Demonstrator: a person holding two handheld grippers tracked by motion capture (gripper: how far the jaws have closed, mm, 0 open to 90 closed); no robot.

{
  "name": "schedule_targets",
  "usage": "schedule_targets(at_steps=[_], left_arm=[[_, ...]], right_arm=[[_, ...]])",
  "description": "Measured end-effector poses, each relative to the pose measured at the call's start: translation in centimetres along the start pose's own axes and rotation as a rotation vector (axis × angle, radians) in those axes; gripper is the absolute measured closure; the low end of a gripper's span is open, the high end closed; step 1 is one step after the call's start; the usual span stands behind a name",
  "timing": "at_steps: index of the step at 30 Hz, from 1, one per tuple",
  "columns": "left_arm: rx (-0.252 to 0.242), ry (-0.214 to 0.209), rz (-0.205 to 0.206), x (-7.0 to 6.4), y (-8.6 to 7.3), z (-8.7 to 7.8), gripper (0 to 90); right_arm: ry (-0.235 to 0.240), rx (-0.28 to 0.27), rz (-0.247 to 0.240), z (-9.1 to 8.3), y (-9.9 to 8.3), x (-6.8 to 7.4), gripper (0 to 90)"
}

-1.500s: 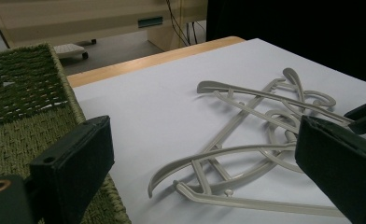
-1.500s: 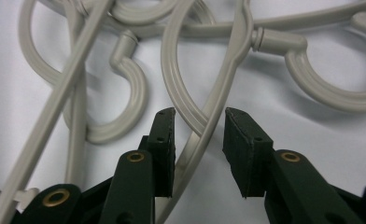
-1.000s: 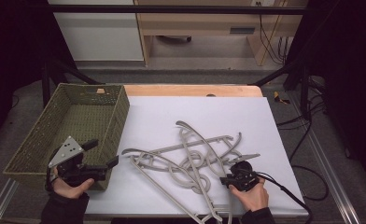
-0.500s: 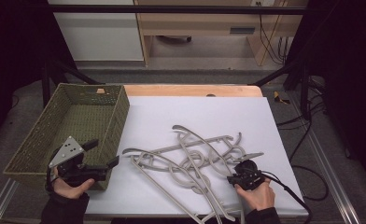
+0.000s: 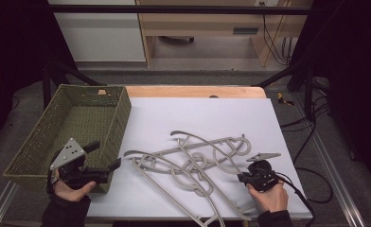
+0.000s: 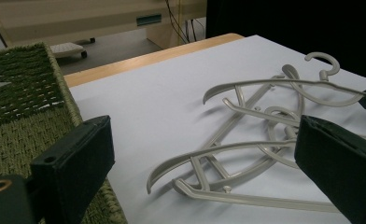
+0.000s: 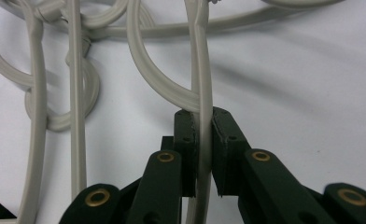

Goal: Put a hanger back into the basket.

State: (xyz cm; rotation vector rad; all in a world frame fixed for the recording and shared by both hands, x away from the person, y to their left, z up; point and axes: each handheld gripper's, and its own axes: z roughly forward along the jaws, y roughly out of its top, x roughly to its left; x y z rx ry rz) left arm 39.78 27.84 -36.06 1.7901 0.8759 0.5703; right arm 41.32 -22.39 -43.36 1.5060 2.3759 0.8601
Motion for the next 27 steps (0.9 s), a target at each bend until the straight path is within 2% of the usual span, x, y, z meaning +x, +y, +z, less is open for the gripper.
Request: schedule_targets(at_steps=[1,6,9,13,17,21,22,25,27], left_arm=[[0.000,-0.001,0.000,0.0,0.0,0.0,4.3],[0.005,-0.005,0.004,-0.2,0.1,0.1,4.4],[0.013,-0.011,0.012,-0.5,0.2,0.2,4.4],[0.020,-0.029,0.025,-0.9,0.5,0.4,4.3],[0.031,-0.049,0.042,-1.5,1.0,0.4,4.2],[0.053,-0.072,0.068,-2.1,1.5,0.5,4.0],[0.060,-0.078,0.075,-2.3,1.6,0.6,3.9],[0.092,-0.098,0.108,-2.8,1.9,1.1,3.9],[0.119,-0.110,0.133,-3.2,2.1,1.6,3.9]], right_arm=[[-0.013,-0.008,-0.003,-0.1,0.0,-0.1,81.8],[0.011,-0.043,-0.027,-1.2,0.3,-0.2,82.0],[0.026,-0.064,-0.066,-1.8,0.8,0.0,82.0],[0.048,-0.106,-0.172,-2.5,1.9,0.4,82.0],[0.096,-0.129,-0.280,-2.8,3.1,1.2,82.0],[0.137,-0.128,-0.347,-2.7,4.2,2.4,82.0],[0.160,-0.135,-0.362,-2.5,4.4,2.6,82.0],[0.199,-0.117,-0.425,-2.3,5.1,3.2,82.1],[0.215,-0.100,-0.441,-2.1,5.5,3.7,82.0]])
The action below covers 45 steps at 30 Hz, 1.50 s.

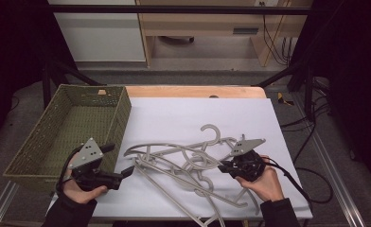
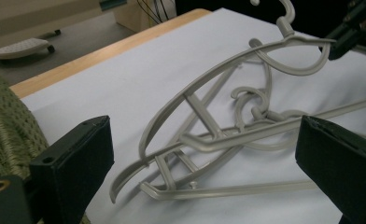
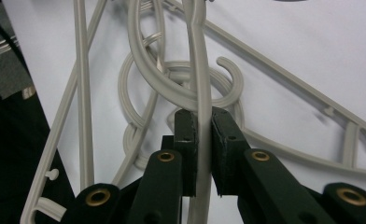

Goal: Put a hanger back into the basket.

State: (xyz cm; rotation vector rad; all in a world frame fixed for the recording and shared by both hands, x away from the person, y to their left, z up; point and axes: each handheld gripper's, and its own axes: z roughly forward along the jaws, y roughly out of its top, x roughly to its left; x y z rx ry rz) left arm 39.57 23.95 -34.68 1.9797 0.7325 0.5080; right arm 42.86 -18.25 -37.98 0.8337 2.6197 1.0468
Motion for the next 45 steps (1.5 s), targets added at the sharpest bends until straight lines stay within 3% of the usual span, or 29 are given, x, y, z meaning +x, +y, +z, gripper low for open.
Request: schedule_targets(at_steps=[4,5,8,18,24,25,31,41,45], left_arm=[[0.042,-0.014,0.034,-0.4,0.3,1.0,4.7],[0.068,-0.018,0.057,-0.5,0.5,1.5,6.1],[0.110,-0.040,0.086,-0.9,0.7,2.3,9.0],[0.235,-0.109,0.174,-2.6,1.3,4.7,17.7],[0.286,-0.129,0.226,-3.1,1.3,5.7,32.7],[0.296,-0.129,0.247,-3.3,1.3,6.1,32.7],[0.351,-0.126,0.329,-4.3,0.9,7.4,52.4],[0.367,-0.102,0.355,-4.9,0.5,8.1,73.6],[0.372,-0.096,0.356,-5.1,0.4,8.0,74.6]], right_arm=[[0.022,0.015,-0.041,0.4,0.7,0.2,82.1],[0.054,0.020,-0.068,0.8,1.1,0.4,82.1],[0.080,0.022,-0.097,1.1,1.5,0.7,82.1],[0.138,0.062,-0.167,1.4,2.4,2.0,82.1],[0.155,0.079,-0.177,1.6,2.3,2.2,82.1],[0.158,0.079,-0.178,1.7,2.3,2.2,82.1],[0.175,0.090,-0.190,1.9,2.3,2.4,82.1],[0.183,0.104,-0.210,2.1,2.2,2.5,82.1],[0.190,0.096,-0.224,2.2,2.1,2.5,81.9]])
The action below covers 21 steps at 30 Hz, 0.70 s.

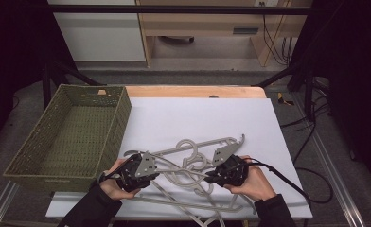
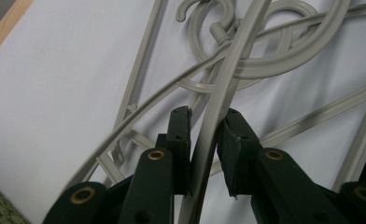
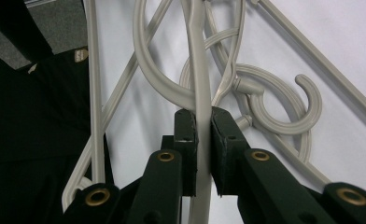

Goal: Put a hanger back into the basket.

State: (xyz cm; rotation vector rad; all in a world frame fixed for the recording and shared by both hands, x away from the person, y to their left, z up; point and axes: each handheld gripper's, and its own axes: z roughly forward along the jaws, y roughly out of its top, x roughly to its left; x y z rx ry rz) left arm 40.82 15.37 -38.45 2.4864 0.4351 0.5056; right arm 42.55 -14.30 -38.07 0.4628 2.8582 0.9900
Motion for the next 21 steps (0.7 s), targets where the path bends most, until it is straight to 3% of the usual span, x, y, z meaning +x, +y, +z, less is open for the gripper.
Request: schedule_targets(at_steps=[7,14,16,21], left_arm=[[-0.003,0.006,0.023,-0.7,-0.2,-0.5,77.3],[-0.021,-0.032,0.024,-1.3,-0.5,-1.2,81.6],[-0.033,-0.044,0.009,-1.4,-0.5,-1.4,82.0],[-0.073,-0.062,-0.051,-1.5,-0.6,-1.8,82.5]], right_arm=[[-0.014,-0.013,0.010,0.0,0.0,-0.1,80.2],[-0.056,-0.057,0.037,-0.7,0.1,-0.5,74.4],[-0.056,-0.070,0.039,-0.9,0.0,-0.6,73.4],[-0.108,-0.113,0.058,-1.4,0.0,-0.6,68.8]])
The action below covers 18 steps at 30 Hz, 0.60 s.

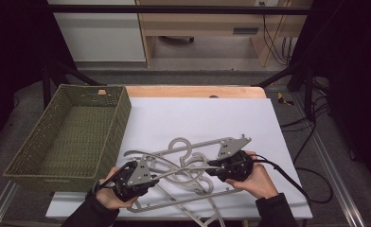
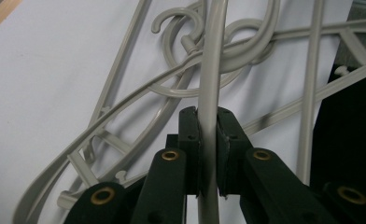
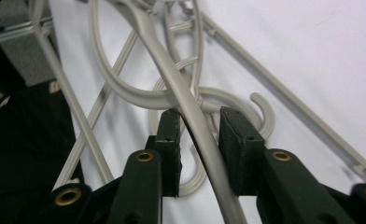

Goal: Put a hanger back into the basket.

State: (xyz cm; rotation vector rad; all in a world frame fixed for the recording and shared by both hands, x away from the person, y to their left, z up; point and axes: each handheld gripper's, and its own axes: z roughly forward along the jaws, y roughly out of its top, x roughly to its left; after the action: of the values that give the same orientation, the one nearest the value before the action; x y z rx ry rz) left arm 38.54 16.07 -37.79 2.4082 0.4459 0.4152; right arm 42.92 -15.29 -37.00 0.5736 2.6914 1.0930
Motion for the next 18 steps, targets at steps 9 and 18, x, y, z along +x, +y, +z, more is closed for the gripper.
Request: schedule_targets(at_steps=[9,18], left_arm=[[-0.016,0.066,-0.085,0.4,-0.1,-0.5,82.6],[-0.054,0.129,-0.183,1.4,-0.7,-1.1,82.6]], right_arm=[[-0.099,-0.213,0.083,-2.5,-1.0,-0.8,52.7],[-0.175,-0.400,0.240,-4.9,-4.6,-1.3,35.0]])
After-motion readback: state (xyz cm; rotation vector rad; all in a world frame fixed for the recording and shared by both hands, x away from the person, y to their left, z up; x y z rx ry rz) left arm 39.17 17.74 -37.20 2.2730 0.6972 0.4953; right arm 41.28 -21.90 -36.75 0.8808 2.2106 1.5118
